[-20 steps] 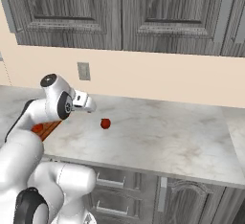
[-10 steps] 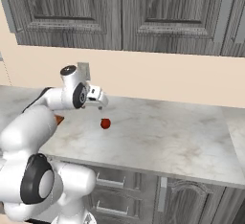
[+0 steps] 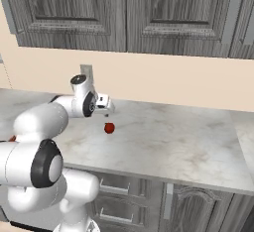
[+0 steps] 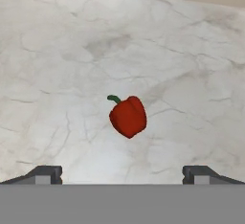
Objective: Place the avocado, onion, tomato, and bell pepper on the cutting board.
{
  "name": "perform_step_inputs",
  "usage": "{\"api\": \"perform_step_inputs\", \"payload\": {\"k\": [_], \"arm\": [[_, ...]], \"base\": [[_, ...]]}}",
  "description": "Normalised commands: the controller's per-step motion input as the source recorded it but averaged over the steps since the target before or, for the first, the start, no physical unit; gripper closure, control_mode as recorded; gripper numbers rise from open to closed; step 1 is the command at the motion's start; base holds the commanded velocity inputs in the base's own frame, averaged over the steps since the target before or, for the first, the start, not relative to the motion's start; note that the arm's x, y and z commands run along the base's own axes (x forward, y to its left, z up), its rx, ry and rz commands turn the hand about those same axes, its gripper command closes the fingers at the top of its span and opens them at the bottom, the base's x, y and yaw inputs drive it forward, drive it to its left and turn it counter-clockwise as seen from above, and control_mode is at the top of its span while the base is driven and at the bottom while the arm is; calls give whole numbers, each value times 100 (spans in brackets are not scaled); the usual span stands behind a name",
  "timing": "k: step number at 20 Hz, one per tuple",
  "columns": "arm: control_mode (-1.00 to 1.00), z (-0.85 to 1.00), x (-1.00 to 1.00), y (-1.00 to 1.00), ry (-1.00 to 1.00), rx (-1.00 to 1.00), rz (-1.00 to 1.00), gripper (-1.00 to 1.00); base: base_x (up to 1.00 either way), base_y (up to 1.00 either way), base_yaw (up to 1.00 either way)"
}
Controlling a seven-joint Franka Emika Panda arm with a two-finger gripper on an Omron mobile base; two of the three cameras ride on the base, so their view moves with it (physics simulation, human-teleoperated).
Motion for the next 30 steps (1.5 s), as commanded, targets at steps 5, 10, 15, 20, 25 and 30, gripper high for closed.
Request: {"api": "perform_step_inputs", "payload": {"k": [5,10,15,20,25,30], "arm": [[-100,-22,31,-11,1,0,4,-100],[-100,-22,35,-12,8,0,1,-100],[-100,-27,38,-1,14,5,1,-100],[-100,-30,31,-2,10,4,1,-100],[-100,-34,21,-9,9,3,0,-100],[-100,-34,13,-3,9,2,0,-100]], "base": [[0,0,0],[0,0,0],[0,0,0],[0,0,0],[0,0,0],[0,0,0]]}}
